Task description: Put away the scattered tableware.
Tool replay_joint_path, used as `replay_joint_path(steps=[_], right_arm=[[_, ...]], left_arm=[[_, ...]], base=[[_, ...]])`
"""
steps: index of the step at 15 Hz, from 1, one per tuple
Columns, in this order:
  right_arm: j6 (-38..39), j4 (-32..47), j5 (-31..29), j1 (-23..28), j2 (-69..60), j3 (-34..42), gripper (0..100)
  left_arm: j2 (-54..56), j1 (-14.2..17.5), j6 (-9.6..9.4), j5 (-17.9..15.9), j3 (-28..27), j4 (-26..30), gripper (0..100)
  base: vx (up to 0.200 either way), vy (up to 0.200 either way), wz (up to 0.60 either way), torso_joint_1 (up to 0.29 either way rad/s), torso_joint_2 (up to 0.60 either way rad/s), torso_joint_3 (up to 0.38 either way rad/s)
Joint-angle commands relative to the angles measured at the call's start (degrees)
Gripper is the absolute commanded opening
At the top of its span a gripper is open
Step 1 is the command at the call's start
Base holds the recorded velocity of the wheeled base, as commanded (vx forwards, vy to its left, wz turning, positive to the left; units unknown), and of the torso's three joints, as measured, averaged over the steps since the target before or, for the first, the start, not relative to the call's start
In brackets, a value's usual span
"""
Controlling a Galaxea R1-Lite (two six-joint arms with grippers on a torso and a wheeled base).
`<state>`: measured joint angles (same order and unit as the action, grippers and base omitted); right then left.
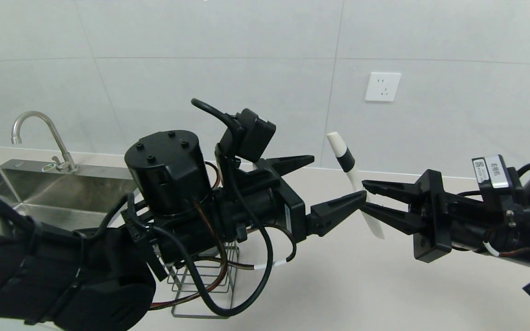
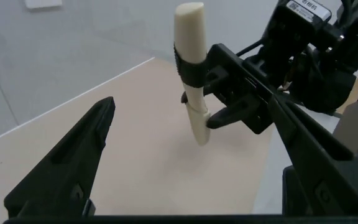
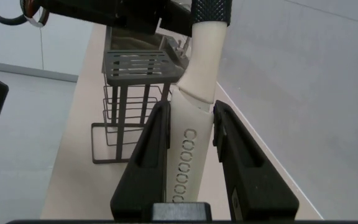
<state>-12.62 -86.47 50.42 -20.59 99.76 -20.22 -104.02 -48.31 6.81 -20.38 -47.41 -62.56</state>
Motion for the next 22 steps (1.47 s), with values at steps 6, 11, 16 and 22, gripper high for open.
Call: replay_joint_path(steps=[6, 11, 16, 22], right_arm=[[0.8, -0.1, -0.1, -0.2, -1.2, -1.3, 0], [2.5, -0.2, -1.3, 0.6, -1.8, -2.7, 0], [2.8, -0.3, -1.6, 1.3, -1.8, -3.6, 0], [2.9, -0.5, -2.8, 3.0, -1.8, -4.5, 0]], left_arm=[[-7.4, -0.2, 1.36, 1.7, -11.3, -3.4, 100], [-9.6, -0.9, 1.89, 1.7, -16.3, -4.6, 100], [-10.4, -0.9, 1.97, 1.8, -17.9, -5.5, 100], [-10.4, -0.9, 1.97, 1.9, -18.3, -5.5, 0]], base=[[0.0, 0.0, 0.0, 0.0, 0.0, 0.0], [0.0, 0.0, 0.0, 0.0, 0.0, 0.0], [0.0, 0.0, 0.0, 0.0, 0.0, 0.0], [0.0, 0.0, 0.0, 0.0, 0.0, 0.0]])
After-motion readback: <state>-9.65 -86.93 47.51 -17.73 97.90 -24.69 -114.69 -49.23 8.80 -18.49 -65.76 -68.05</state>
